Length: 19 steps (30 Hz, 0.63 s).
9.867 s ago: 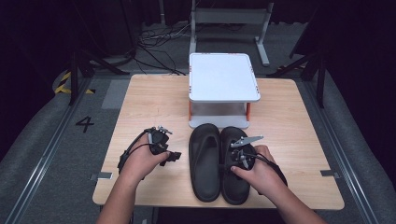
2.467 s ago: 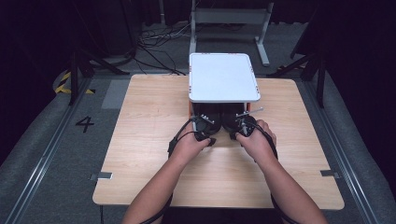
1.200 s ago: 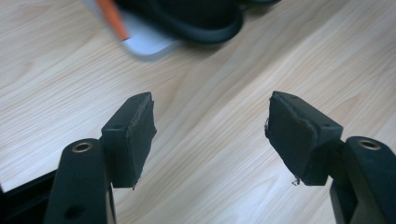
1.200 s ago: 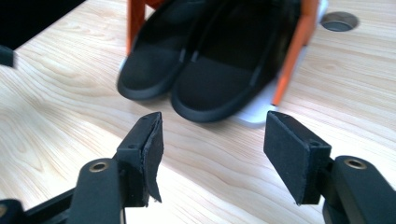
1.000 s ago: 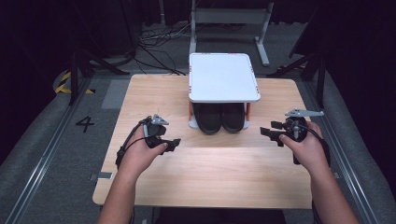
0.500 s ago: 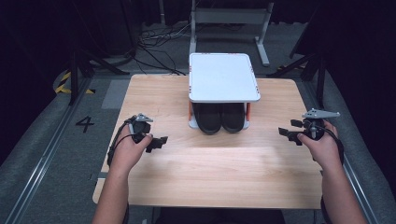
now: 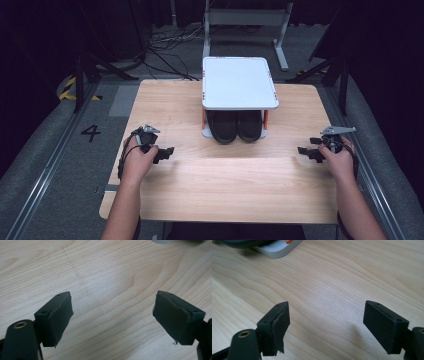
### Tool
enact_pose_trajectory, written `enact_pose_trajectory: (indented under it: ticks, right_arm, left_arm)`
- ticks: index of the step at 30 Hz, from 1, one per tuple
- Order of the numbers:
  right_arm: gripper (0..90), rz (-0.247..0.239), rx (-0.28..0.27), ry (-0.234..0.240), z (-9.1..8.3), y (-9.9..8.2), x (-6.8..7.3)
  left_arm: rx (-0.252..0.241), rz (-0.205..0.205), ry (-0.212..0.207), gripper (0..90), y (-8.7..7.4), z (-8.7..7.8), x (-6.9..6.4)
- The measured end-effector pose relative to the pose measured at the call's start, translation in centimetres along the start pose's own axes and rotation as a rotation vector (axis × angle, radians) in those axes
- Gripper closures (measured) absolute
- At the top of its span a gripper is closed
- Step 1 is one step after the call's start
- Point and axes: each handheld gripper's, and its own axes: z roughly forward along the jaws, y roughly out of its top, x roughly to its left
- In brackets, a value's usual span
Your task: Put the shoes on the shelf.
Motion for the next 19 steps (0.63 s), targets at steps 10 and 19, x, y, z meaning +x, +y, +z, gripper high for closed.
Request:
enact_pose_trajectory:
  ticks: [10, 19]
  right_arm:
    - [21.7, -0.043, -0.013, -0.035, 0.5, -1.0, -0.7]
    - [20.1, -0.059, -0.009, -0.047, 0.6, -1.2, -0.9]
  left_arm:
    - [-0.05, 0.024, 0.017, 16.4, 0.0, 1.9, -0.4]
    - [-0.072, 0.025, 0.002, 16.3, -0.2, 2.5, -0.6]
